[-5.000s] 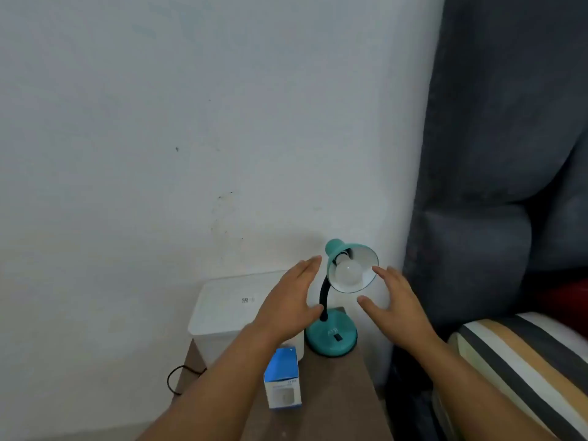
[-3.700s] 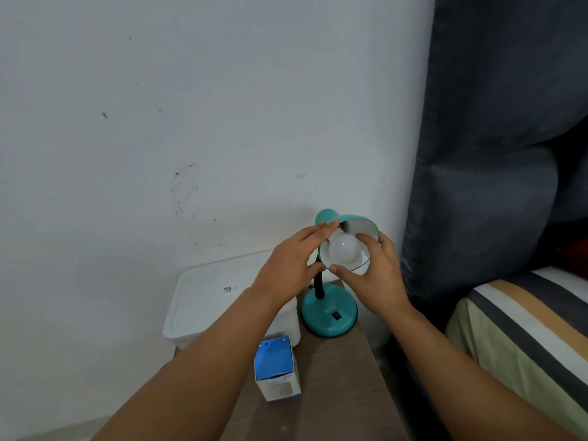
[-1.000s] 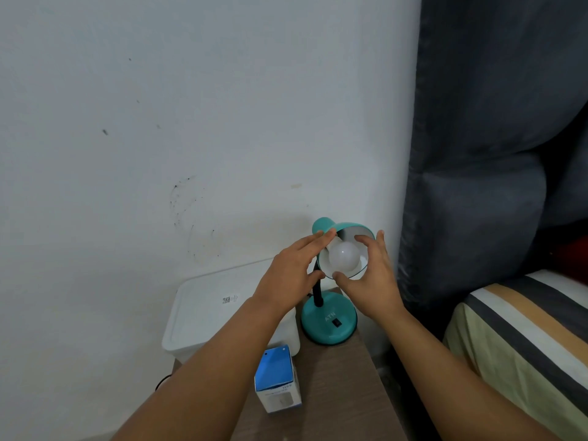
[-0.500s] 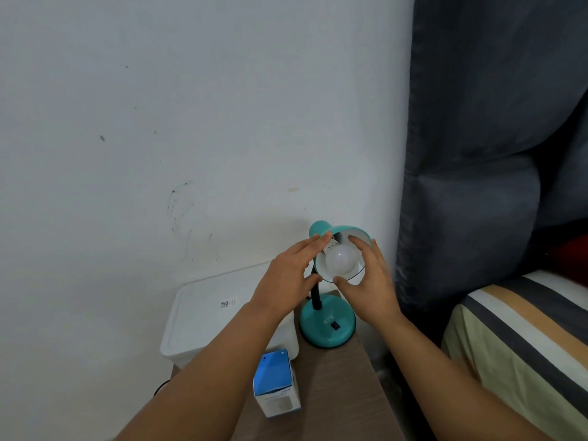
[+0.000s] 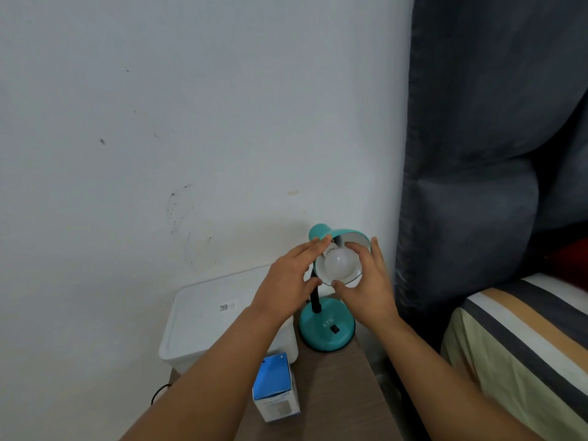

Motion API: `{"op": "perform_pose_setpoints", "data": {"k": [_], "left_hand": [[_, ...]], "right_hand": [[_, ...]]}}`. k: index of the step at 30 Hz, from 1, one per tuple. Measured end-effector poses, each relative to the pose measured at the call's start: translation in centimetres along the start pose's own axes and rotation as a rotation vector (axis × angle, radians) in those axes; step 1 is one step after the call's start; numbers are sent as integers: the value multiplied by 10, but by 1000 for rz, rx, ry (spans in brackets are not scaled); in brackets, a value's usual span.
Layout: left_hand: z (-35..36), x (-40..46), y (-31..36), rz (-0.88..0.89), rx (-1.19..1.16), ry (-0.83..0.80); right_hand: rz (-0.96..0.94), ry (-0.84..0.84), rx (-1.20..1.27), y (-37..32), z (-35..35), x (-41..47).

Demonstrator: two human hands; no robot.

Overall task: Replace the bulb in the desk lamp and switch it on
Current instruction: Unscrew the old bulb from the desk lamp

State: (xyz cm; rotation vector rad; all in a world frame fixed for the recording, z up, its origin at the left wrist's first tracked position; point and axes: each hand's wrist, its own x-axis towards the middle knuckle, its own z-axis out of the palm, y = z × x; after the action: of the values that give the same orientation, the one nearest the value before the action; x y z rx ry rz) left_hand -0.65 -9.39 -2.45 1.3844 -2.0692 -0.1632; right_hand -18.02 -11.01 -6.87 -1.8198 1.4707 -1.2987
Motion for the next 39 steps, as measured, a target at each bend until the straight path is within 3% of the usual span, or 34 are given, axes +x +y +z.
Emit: {"op": "perform_pose_setpoints", "data": {"k": [7, 16, 24, 34, 39], "left_hand": [[1, 0, 0, -2, 3, 6], [1, 0, 0, -6, -15, 8], [3, 0, -1, -1, -1, 3], [3, 0, -2, -19, -30, 10], [4, 1, -1, -14, -20, -1]], "right_hand": [[166, 4, 123, -1, -2, -1], [35, 14, 70, 2, 3, -2], [183, 20, 264, 1, 2, -1], [113, -7, 159, 3, 7, 4], [219, 4, 192, 1, 5, 1]]}}
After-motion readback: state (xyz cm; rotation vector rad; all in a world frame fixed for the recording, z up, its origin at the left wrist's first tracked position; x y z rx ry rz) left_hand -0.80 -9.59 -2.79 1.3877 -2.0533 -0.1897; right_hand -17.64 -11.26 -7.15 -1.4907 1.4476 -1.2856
